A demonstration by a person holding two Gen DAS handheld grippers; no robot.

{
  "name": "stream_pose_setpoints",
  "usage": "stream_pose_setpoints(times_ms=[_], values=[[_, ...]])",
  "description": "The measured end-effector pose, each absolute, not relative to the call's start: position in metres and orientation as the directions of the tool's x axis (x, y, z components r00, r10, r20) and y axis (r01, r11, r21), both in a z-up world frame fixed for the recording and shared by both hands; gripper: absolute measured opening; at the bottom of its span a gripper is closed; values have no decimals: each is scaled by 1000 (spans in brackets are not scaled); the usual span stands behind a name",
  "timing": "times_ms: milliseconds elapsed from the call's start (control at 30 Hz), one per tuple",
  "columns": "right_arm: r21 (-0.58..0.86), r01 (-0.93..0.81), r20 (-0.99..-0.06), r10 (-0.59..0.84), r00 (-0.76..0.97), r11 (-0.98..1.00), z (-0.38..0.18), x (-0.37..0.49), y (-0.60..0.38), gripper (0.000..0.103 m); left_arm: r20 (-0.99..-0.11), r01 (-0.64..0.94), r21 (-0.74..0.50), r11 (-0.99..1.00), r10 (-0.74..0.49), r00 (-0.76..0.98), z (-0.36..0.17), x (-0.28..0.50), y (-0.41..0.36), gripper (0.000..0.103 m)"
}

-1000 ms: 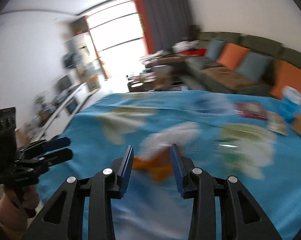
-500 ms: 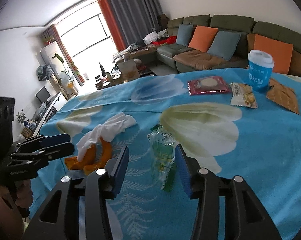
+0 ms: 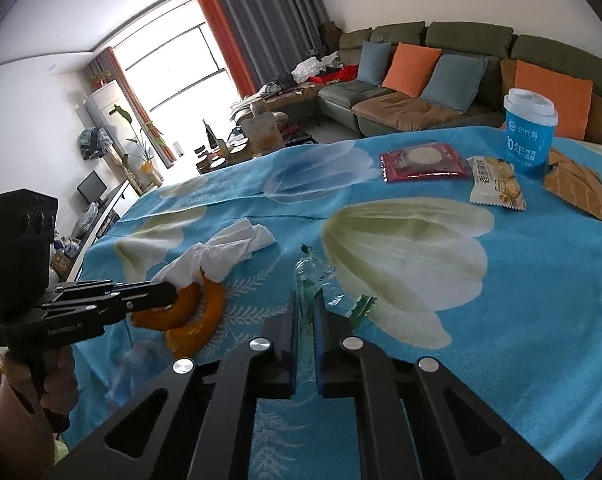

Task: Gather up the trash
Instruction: 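Grasp the white tissue with the left gripper while the right gripper grasps the clear plastic wrapper, then carry the tissue with the left gripper to the bin while the right gripper carries the plastic wrapper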

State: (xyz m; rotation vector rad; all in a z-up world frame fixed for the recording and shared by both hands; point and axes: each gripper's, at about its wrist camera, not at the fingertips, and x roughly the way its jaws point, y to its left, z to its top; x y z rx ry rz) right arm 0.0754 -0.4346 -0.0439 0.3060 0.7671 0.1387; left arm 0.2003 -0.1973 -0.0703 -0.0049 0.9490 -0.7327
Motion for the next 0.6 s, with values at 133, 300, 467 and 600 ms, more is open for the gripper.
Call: stream_pose_setpoints(times_ms=[133,300,467,600], values=[[332,-31,-640,249,727,943,-37,71,-432,3,-714,565,-328,757,-590,376,-64,197,-190,4],[349,-60,-616,277,738,935,-30,67,-426,3,-677,564,-342,751,-614,407,-50,188,-174,4],[360,-92,-594,304,744,928,-23,65,-418,3,-643,559,-341,756,-621,447,-35,177,-158,4],[372,-124,-574,333,748,920,-17,62,-410,3,-610,543,-356,760,-630,481,-22,165,-135,4]])
